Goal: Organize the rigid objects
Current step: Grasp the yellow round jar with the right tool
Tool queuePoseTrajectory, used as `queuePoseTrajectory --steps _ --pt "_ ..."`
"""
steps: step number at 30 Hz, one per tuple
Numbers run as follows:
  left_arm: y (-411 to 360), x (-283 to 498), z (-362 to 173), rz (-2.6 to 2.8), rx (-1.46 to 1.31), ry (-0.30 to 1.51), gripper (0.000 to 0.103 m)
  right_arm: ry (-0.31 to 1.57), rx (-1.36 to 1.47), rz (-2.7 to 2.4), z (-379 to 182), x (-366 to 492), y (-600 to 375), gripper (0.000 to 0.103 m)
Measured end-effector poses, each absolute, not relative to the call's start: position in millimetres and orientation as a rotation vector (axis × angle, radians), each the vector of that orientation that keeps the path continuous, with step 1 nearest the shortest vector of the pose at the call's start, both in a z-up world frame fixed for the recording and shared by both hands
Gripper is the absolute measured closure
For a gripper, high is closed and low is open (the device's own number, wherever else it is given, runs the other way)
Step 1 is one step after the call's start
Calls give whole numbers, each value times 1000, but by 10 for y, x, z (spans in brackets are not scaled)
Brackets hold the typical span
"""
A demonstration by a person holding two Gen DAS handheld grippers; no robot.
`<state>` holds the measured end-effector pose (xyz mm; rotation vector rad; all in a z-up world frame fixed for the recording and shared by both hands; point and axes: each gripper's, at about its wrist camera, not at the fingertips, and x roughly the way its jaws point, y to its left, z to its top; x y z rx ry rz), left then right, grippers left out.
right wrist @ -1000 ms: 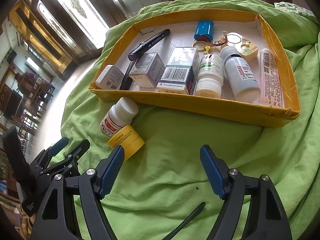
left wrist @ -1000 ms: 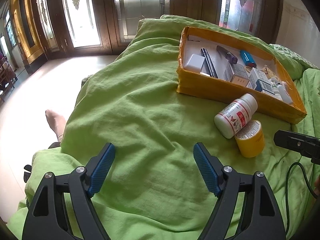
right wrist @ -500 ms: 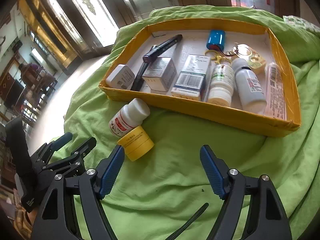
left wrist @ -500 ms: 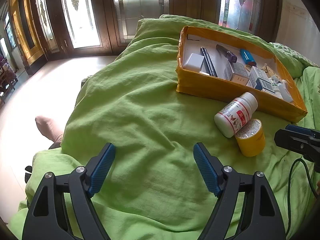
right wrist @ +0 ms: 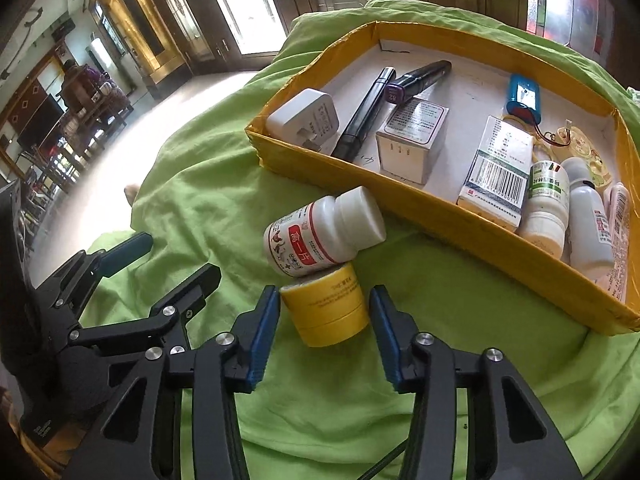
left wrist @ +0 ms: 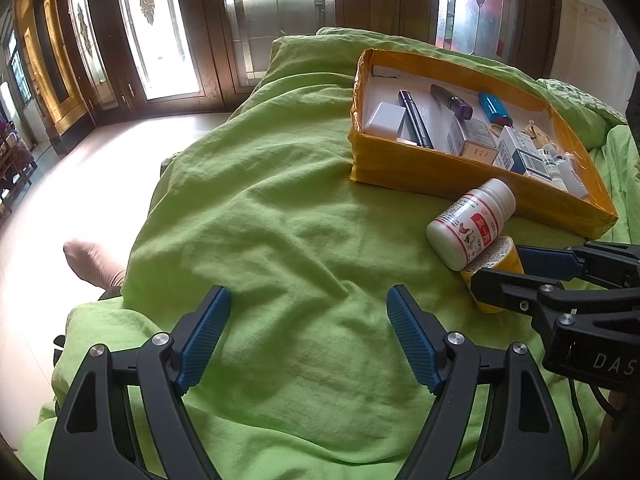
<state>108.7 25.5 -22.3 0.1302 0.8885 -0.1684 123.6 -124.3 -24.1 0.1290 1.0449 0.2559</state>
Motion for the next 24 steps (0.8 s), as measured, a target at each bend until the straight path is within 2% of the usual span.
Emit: queuePoseTrajectory --steps 11,18,24 --pt "234 1075 -235 -164 144 890 22 1032 130 264 -218 1198 -1314 62" --pt "227 1076 -235 -165 149 886 22 994 187 239 -41 1119 -1441 65" --pt "221 1061 -225 -165 153 878 22 1038 246 157 -13 1031 -1659 65"
